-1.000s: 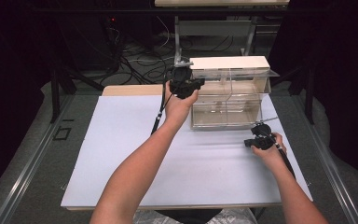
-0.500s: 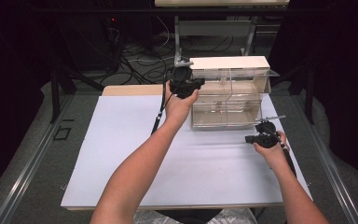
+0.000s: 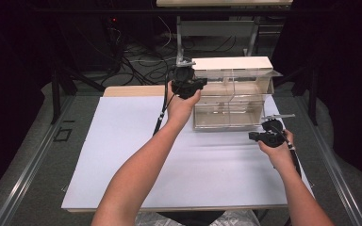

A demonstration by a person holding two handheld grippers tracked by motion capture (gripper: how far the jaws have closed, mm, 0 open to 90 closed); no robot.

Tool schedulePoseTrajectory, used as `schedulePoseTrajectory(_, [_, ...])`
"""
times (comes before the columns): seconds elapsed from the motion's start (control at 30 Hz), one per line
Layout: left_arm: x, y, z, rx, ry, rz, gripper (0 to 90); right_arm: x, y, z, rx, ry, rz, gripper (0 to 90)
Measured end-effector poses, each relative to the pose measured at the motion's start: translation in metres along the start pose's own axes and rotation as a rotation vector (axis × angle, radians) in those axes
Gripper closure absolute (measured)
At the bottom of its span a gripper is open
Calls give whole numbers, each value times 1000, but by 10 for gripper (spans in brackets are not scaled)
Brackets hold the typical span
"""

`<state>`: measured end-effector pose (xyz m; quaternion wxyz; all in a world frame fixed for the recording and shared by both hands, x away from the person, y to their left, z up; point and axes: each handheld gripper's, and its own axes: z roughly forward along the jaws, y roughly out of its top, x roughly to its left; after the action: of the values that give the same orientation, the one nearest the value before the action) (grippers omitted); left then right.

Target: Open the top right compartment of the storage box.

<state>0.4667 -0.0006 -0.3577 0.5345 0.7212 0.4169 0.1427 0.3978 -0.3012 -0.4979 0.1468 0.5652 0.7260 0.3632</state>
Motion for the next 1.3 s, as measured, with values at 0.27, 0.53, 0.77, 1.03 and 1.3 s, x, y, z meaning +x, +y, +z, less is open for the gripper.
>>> schedulePoseTrajectory(0.27, [0, 1, -1, 9, 4, 2, 900, 2, 7, -10, -47, 16, -25, 872])
schedulePoseTrajectory(0.53, [0, 2, 0, 4, 4, 4, 900, 11, 13, -21, -87, 46, -11, 871])
schedulePoseTrajectory(0.77, [0, 2, -1, 8, 5, 3, 900, 17, 21, -32, -130, 58, -47, 871])
schedulePoseTrajectory(1.03, [0, 2, 0, 0, 4, 5, 900, 25, 30, -43, -159, 79, -49, 872])
schedulePoseTrajectory(1.3, [0, 2, -1, 5, 3, 6, 900, 27, 41, -52, -188, 81, -50, 871])
